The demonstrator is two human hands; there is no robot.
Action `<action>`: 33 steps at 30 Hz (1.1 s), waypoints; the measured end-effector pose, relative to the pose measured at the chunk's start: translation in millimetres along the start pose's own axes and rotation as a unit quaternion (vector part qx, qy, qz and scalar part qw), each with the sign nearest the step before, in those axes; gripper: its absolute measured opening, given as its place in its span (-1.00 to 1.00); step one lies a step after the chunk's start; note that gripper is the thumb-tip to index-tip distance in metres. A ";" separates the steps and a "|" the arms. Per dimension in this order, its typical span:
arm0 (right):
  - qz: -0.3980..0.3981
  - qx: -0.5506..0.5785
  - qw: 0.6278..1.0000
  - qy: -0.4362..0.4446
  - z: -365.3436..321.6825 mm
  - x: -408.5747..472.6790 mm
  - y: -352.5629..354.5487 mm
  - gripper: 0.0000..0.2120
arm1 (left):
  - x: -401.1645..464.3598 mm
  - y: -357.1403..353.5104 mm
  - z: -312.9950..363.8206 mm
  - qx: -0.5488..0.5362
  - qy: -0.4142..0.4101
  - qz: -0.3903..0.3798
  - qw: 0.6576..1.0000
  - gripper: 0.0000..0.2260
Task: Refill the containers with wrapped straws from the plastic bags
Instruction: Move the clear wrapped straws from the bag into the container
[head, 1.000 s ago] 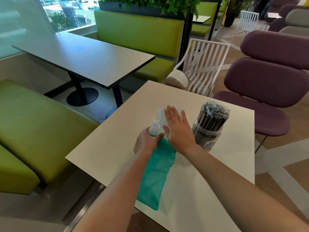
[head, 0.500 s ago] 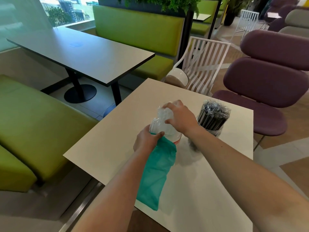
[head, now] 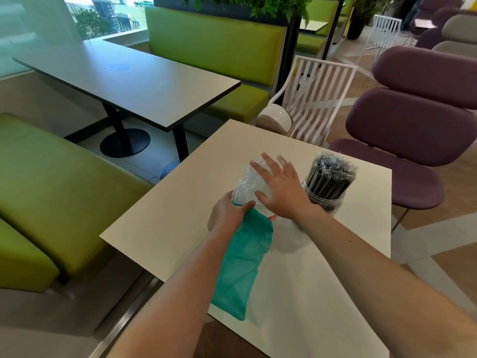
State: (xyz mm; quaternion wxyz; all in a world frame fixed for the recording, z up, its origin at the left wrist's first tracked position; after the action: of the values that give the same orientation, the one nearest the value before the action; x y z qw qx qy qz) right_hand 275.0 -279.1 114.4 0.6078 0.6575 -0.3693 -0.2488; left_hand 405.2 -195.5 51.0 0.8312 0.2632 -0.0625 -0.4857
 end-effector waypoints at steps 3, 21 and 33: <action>0.084 0.032 0.996 -0.028 -9.8 -13.0 11.4 -0.35 | -5.3 7.6 -3.4 -0.027 -0.014 0.011 0.999 -0.58; -0.088 0.451 0.871 -0.175 -67.3 -56.3 -38.9 -0.79 | -30.4 31.7 -16.9 -0.183 -0.030 -0.044 0.982 -0.81; -0.166 0.493 0.828 -0.210 -63.9 -53.4 -54.7 -0.69 | -32.3 33.0 -25.4 -0.254 0.032 -0.093 0.962 -0.54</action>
State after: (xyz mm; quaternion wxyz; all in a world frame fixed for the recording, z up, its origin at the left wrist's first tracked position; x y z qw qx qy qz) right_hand 302.3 -198.3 62.9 0.0596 0.8529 -0.4471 -0.2628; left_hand 423.1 -145.9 50.7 0.8235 0.0637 0.1136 -0.5522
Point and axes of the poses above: each hand's wrist, its own x-axis towards the middle knuckle, its own y-axis out of the back of the hand, z = x × y, the point moved 4 cm from there along x, towards the middle knuckle, and after that the axes turned 7 degrees about -y, right-handed, at the moved point
